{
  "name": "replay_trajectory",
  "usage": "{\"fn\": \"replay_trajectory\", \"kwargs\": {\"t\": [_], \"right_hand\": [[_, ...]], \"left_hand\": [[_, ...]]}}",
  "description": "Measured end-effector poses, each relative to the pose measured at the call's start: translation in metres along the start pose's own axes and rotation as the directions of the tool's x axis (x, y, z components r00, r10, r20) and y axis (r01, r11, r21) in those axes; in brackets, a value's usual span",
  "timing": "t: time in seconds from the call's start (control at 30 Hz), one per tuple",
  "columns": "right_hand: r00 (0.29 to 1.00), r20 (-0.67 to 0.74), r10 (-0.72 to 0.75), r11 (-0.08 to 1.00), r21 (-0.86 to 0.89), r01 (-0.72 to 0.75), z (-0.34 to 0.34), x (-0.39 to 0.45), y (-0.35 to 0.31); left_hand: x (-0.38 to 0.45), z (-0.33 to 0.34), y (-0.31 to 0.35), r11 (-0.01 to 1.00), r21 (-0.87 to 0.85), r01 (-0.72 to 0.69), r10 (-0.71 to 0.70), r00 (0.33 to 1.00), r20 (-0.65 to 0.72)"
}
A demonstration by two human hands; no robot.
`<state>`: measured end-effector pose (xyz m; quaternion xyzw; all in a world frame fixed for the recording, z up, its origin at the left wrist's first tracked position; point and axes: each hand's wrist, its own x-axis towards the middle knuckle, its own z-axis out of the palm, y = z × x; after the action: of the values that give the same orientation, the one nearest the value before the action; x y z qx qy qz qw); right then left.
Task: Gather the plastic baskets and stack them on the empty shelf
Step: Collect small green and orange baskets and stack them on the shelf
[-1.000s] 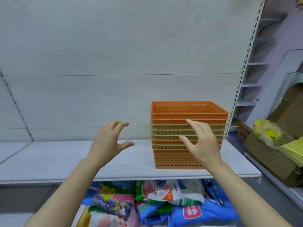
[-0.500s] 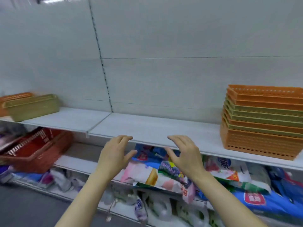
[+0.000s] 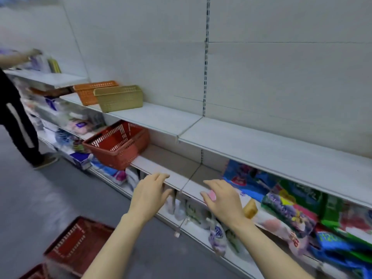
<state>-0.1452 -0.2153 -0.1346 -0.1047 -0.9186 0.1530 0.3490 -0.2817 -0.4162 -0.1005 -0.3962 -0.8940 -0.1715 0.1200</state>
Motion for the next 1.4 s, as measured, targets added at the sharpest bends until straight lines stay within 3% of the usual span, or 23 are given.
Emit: {"fn": "replay_trajectory", "kwargs": {"t": [0.17,0.5,0.67,1.03,1.4], "right_hand": [[0.989,0.142,-0.040,0.997,0.074,0.030,0.059,0.034,-0.013],[0.974,0.151,-0.168,0.974,0.178,0.141,0.160,0.116,-0.055],[0.970,0.137,-0.202,0.969,0.174,0.178,0.210,0.159,-0.084],[0.994,0.105,-0.039,0.997,0.073,0.031,0.316,0.312,-0.153],[0.995,-0.017,0.098,0.994,0.052,-0.097,0.379,0.429,-0.127]], "left_hand": [[0.004,0.013,-0.044,0.992,-0.001,0.130,-0.130,0.991,-0.016],[0.033,0.022,-0.126,0.955,0.117,0.272,-0.265,0.962,-0.070],[0.054,0.019,-0.195,0.921,0.075,0.383,-0.377,0.922,-0.085],[0.167,-0.033,-0.379,0.926,0.019,0.377,-0.372,0.919,-0.133],[0.329,-0.040,-0.477,0.917,-0.035,0.396,-0.397,0.907,-0.139]]}}
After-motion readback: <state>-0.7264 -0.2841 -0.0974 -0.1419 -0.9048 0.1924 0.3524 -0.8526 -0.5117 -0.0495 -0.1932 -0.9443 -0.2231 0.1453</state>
